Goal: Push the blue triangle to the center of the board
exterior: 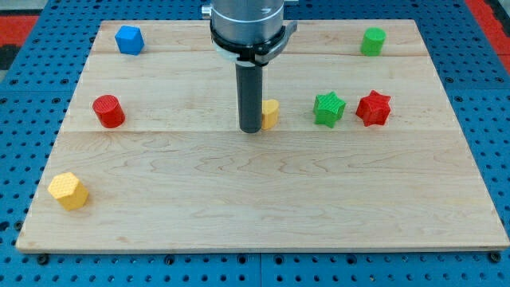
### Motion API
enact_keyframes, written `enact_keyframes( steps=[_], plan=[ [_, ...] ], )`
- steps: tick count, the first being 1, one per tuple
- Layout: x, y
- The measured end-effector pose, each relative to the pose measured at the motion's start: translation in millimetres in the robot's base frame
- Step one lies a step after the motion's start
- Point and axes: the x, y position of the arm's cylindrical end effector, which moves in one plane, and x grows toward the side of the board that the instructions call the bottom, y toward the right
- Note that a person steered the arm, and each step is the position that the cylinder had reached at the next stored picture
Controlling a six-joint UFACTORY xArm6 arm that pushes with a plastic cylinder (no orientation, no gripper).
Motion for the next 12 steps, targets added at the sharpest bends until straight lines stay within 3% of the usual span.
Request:
enact_keyframes(
  steps=[1, 2, 3, 4, 5, 7, 8, 9, 10, 12],
  plan=[
    [-15, 1],
    [-10, -35],
    [-78, -20],
    [-146, 38],
    [-196, 31],
    [-185, -39],
    [-235, -36],
    [-194, -66],
    [-170, -47],
    [-205, -51]
  ],
)
